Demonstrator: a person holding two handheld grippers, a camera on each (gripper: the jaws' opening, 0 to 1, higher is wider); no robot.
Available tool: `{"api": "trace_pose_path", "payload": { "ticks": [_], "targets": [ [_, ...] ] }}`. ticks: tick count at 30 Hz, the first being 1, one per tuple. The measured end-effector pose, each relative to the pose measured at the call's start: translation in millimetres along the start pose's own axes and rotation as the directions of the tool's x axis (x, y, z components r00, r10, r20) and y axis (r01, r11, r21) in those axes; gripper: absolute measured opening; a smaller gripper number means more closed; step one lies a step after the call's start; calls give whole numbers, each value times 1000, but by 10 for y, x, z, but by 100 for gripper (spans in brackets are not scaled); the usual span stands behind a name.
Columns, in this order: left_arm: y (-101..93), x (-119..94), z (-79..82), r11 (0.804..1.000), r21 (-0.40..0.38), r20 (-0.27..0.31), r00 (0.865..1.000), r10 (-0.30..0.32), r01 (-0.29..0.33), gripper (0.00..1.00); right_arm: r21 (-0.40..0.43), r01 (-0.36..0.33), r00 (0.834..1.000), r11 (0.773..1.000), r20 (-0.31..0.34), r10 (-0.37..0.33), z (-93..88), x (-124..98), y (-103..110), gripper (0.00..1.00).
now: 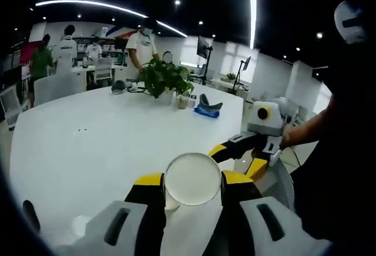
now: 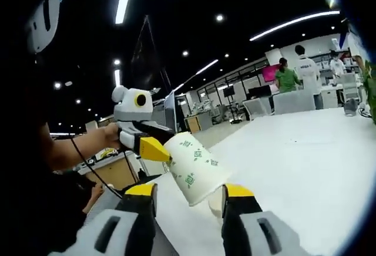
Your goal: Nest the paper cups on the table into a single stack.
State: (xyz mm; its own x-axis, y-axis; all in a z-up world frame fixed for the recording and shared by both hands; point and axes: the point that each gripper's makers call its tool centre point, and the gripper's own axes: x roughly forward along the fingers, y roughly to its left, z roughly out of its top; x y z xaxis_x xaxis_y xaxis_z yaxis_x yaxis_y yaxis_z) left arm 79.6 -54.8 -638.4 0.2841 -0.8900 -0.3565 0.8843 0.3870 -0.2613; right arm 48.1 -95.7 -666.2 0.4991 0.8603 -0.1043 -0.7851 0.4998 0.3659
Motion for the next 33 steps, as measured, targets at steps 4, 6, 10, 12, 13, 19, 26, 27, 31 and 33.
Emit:
{"api": "trace_pose_path", "payload": {
  "ticks": [4,6,10,12,13,19,26,27,31,33],
  "targets": [
    [-107,21,27,1000,6,10,999,-30,30,34,11,-7,1000,1000,-3,7,-4,22,21,33],
    [-114,27,-8,999,31,-9,1000,-30,30,34,25,-9,1000,1000,11,9,27,19,24,33],
    [-129,21,-94,998,52,-43,998,-41,43,34,58,-18,999,998,42,16,108,-16,28,30],
    [-141,19,-135,997,61,-57,997,-48,51,34,72,-25,998,997,55,21,142,-25,47,27],
    [-149,19,-156,997,61,-63,997,-53,57,34,84,-31,998,996,65,25,165,-33,54,26],
    [-196,28,-199,995,63,-51,996,-72,75,34,135,-60,991,989,130,42,302,-74,73,23],
    [-218,62,-337,994,79,-89,993,-75,82,34,175,-97,987,980,148,71,358,-84,121,13],
    [-224,61,-342,994,77,-92,993,-76,83,34,179,-101,986,979,147,75,359,-87,128,12],
    [-270,62,-353,992,79,-95,991,-90,98,34,234,-128,982,964,165,90,402,-119,155,2],
    [-285,67,-364,991,81,-98,991,-94,102,34,249,-142,980,958,169,101,421,-123,173,2]
  ]
}}
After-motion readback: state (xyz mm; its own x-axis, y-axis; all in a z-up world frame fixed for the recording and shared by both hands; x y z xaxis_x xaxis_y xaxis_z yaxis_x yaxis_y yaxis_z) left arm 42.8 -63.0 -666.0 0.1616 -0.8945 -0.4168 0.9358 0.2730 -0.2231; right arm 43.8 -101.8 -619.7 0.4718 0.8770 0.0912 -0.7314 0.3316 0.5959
